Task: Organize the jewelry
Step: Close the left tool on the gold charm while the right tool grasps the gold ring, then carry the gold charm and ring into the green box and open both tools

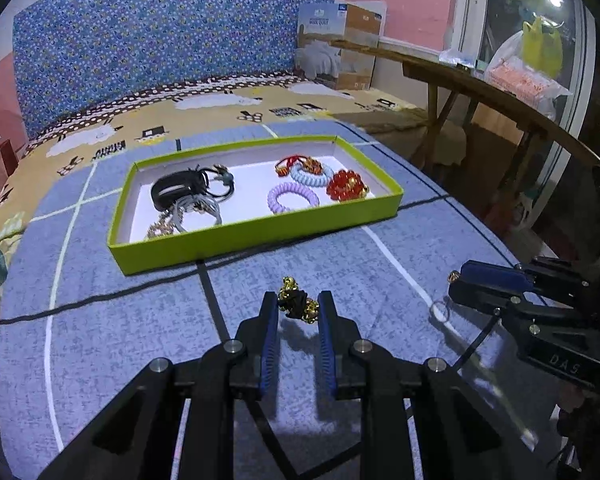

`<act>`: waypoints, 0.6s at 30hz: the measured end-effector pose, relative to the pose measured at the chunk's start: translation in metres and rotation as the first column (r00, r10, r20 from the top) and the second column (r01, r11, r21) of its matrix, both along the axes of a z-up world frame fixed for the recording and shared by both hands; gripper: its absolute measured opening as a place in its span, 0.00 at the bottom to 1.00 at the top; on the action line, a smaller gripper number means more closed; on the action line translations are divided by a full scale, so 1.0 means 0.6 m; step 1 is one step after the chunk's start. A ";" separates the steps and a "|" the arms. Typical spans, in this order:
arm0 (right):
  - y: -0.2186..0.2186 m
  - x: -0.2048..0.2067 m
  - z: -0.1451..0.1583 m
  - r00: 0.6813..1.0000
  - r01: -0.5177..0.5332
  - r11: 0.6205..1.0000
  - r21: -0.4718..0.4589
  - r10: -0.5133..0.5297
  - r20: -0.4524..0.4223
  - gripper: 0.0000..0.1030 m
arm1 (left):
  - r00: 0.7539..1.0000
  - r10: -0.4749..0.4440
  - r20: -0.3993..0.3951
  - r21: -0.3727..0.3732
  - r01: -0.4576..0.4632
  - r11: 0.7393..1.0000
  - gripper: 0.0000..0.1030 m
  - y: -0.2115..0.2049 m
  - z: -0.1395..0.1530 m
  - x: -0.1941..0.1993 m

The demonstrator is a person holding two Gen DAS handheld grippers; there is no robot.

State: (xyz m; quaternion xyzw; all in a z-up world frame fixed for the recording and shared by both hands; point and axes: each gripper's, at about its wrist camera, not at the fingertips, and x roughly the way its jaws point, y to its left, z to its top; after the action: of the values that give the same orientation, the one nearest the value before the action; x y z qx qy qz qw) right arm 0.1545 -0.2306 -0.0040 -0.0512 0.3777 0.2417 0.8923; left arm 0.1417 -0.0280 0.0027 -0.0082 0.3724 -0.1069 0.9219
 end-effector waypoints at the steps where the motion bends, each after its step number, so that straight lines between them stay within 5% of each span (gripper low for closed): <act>1: 0.001 0.001 0.003 1.000 -0.002 1.000 -0.001 0.002 0.004 0.22 | 1.000 0.001 0.003 0.000 -0.001 1.000 0.20 0.002 0.003 0.000; 18: 0.018 0.068 0.045 0.998 -0.017 1.000 0.003 0.017 0.056 0.22 | 0.998 0.017 0.056 0.005 -0.017 1.000 0.20 0.033 0.039 0.076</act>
State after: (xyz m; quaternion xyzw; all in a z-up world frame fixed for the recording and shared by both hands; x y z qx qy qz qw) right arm 0.1954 -0.2200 0.0227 -0.0598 0.3515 0.2485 0.9006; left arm 0.1872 -0.0081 0.0260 -0.0058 0.3467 -0.0983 0.9328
